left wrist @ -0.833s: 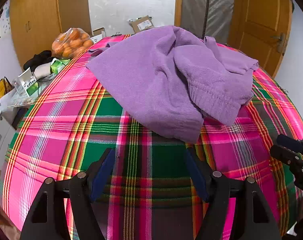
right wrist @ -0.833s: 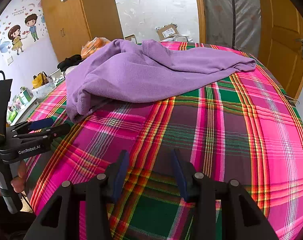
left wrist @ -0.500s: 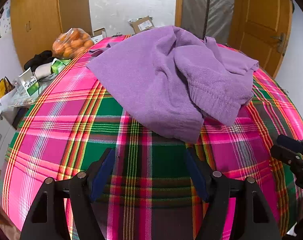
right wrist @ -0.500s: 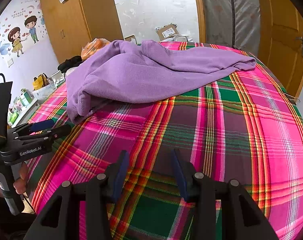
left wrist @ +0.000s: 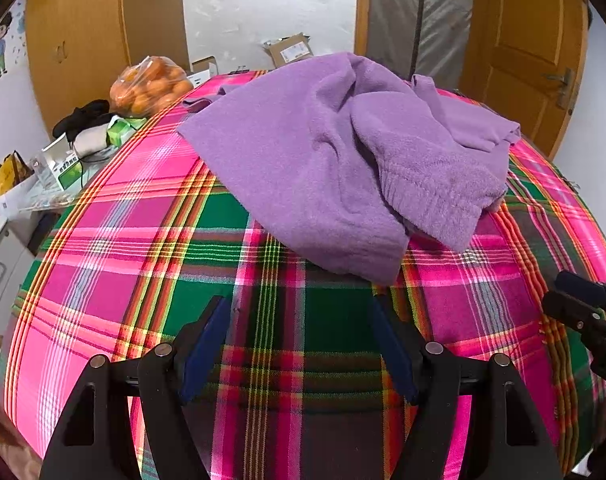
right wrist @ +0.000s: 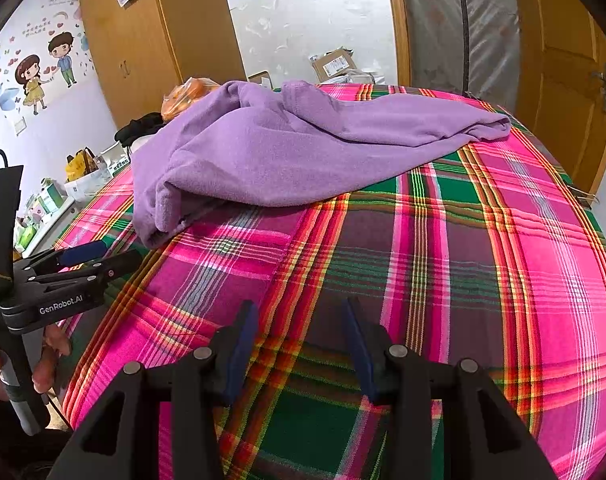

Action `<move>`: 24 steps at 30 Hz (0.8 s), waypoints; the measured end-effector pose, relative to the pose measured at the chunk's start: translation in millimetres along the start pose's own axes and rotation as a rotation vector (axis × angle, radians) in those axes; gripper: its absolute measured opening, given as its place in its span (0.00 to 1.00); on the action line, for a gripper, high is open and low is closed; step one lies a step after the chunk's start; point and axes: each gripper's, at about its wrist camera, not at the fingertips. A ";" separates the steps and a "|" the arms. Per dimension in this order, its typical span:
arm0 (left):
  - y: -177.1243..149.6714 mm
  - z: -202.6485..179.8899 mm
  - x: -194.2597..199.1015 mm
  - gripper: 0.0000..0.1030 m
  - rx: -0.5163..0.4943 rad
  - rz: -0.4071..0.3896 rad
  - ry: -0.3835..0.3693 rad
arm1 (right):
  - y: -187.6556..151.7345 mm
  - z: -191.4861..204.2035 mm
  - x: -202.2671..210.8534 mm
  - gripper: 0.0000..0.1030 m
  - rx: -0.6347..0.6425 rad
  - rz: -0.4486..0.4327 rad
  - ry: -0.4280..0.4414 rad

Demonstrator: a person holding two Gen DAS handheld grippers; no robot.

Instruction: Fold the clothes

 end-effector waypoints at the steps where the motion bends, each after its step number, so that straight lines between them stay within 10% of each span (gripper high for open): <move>1: -0.4 0.0 0.1 0.71 0.000 0.001 0.000 | 0.1 -0.2 0.1 0.43 0.000 0.000 0.000; 24: 0.5 -1.3 -1.6 0.72 0.014 0.014 0.015 | 0.9 3.3 -1.5 0.43 0.024 0.012 -0.035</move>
Point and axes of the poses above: each gripper's, at about its wrist camera, not at the fingertips, and x roughly against the way its jaws point, z to its left, y to its top, and after that the axes turned 15 degrees about y, right-handed
